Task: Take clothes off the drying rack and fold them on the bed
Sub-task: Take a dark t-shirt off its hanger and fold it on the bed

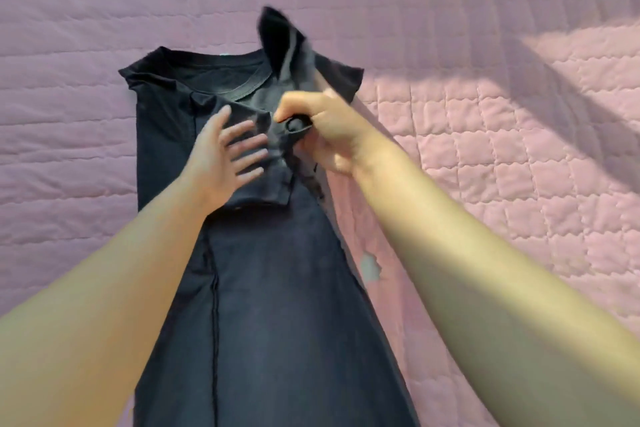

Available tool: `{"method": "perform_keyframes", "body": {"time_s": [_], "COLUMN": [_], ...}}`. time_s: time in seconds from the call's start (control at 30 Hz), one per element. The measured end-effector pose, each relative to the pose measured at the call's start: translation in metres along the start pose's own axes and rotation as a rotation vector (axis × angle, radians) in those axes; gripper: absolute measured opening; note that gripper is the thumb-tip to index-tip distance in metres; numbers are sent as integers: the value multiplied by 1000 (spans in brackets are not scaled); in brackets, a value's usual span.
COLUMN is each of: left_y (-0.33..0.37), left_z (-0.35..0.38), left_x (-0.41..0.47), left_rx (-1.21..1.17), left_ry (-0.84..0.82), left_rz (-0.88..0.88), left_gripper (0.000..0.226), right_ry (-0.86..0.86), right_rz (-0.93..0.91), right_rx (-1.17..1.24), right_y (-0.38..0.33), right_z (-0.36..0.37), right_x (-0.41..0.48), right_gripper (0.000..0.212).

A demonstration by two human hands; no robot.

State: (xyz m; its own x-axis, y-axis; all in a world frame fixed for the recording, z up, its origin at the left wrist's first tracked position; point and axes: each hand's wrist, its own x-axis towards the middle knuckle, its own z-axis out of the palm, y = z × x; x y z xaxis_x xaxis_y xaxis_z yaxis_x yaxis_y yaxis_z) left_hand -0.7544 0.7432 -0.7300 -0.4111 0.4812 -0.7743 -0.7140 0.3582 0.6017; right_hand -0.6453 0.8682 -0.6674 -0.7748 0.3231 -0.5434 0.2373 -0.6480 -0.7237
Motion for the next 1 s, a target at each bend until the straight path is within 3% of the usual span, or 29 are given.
{"method": "perform_keyframes", "body": {"time_s": [0.07,0.1,0.13,0.2,0.27,0.33,0.5,0.57,0.67,0.73,0.83,1.0], "left_y": [8,8,7,4,1,-4,-11,-12,-9,-5,-1,12], "left_z": [-34,-47,-55,-69,-74,-76,-66,-67,-70,-72,-71,-90], "left_x": [-3,-3,-4,-3,2,9,16,16,20,27,36,46], "left_rx": [-190,-190,-136,77,256,343,377,365,315,244,217,488], "left_ry": [-18,-37,-40,13,52,83,137,165,176,180,163,456], "left_rz": [-15,-27,-55,-113,-124,-96,-49,-45,-30,-1,127,410], "left_gripper": [67,73,75,59,32,19,19,23,33,39,18,18], "right_ry": [-50,-81,-67,3,146,300,682,667,485,434,438,895], "right_rz": [99,174,226,214,45,-108,-413,-341,-158,-67,6,-143], "right_rx": [-173,-290,-411,-659,-853,-890,-1197,-1334,-1596,-1638,-1645,-1412], "right_y": [30,45,60,85,98,95,40,21,7,5,-1,-24], "right_z": [33,44,51,54,37,14,-31,-46,-59,-65,-66,-51], "right_x": [26,32,35,39,43,41,51,61,78,94,108,120], "right_gripper": [86,97,97,76,42,27,45,59,72,60,30,32]}}
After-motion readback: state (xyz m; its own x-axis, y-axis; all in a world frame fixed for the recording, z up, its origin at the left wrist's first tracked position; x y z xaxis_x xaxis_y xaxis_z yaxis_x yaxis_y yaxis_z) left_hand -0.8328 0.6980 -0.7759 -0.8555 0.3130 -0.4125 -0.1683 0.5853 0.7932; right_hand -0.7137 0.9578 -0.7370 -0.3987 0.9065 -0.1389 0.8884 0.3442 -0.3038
